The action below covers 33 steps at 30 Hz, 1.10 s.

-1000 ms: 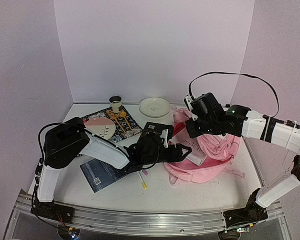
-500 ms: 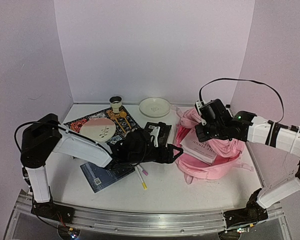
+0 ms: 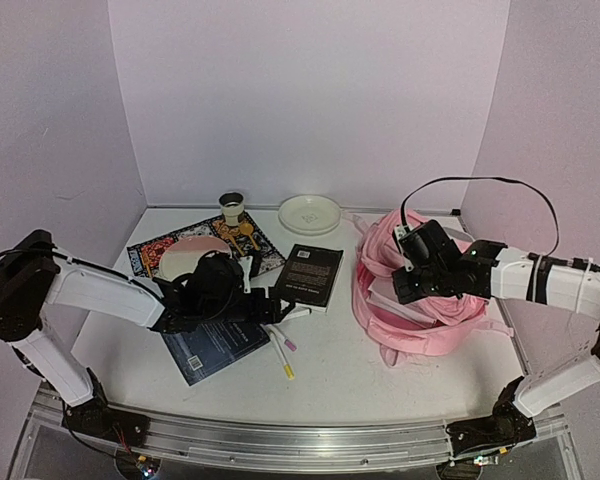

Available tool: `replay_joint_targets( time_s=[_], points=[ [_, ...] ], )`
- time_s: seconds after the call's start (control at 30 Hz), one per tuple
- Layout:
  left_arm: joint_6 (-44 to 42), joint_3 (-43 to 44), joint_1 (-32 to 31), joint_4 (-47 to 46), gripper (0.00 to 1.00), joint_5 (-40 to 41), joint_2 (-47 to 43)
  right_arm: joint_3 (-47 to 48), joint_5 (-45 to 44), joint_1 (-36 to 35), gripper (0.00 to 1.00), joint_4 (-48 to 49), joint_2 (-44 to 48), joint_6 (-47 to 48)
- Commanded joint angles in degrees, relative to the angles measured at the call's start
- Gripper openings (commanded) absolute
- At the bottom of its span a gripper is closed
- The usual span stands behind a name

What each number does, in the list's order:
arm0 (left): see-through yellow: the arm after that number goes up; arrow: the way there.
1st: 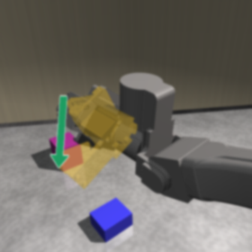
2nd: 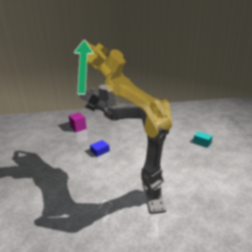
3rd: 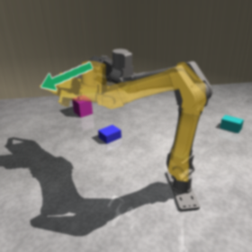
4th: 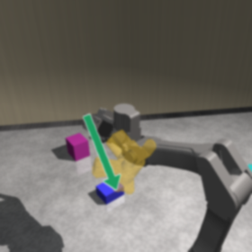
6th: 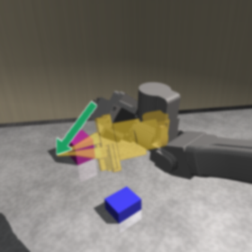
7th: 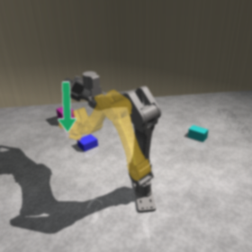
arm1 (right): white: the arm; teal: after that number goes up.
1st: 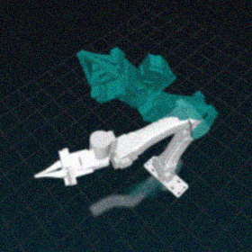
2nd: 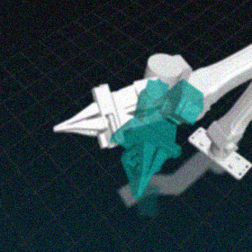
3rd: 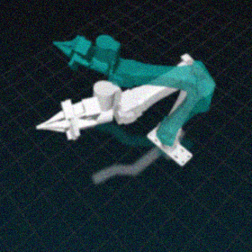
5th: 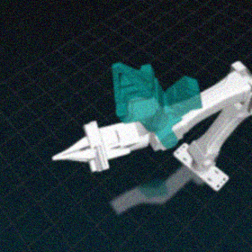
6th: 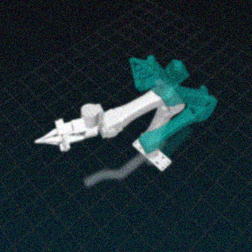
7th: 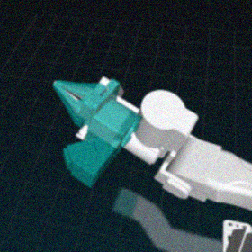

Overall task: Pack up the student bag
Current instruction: Place the largest pocket of the student bag.

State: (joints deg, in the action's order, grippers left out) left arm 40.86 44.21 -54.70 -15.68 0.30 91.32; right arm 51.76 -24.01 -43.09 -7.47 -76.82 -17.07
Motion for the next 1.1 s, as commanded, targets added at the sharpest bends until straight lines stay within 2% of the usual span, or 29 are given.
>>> replay_joint_targets(
  time_s=[0.0,0.07,0.2,0.4,0.8,1.07],
  points=[
    [2.03,-0.67,1.14,12.89,0.90,7.01,-8.72,0.07,2.03,0.25,0.10,1.74,-0.46,-1.29],
    [2.85,-1.10,1.43,19.95,0.91,10.05,-12.69,0.53,3.00,0.27,0.10,2.19,-1.15,-1.01],
    [5.60,-4.63,3.09,27.70,0.91,13.98,-21.79,0.66,6.25,0.29,0.11,3.81,-2.58,-0.26],
    [11.35,-12.49,7.44,32.43,0.90,13.54,-32.60,-0.53,9.67,0.21,0.15,6.44,-4.83,-0.24],
    [14.06,-22.20,20.50,33.23,0.89,3.16,-37.17,-2.21,11.74,0.15,0.21,7.03,-4.20,-0.33],
    [15.87,-26.37,23.65,33.34,0.87,0.52,-38.63,-3.17,12.46,-2.18,0.33,9.74,-2.99,-0.25]
  ],
)
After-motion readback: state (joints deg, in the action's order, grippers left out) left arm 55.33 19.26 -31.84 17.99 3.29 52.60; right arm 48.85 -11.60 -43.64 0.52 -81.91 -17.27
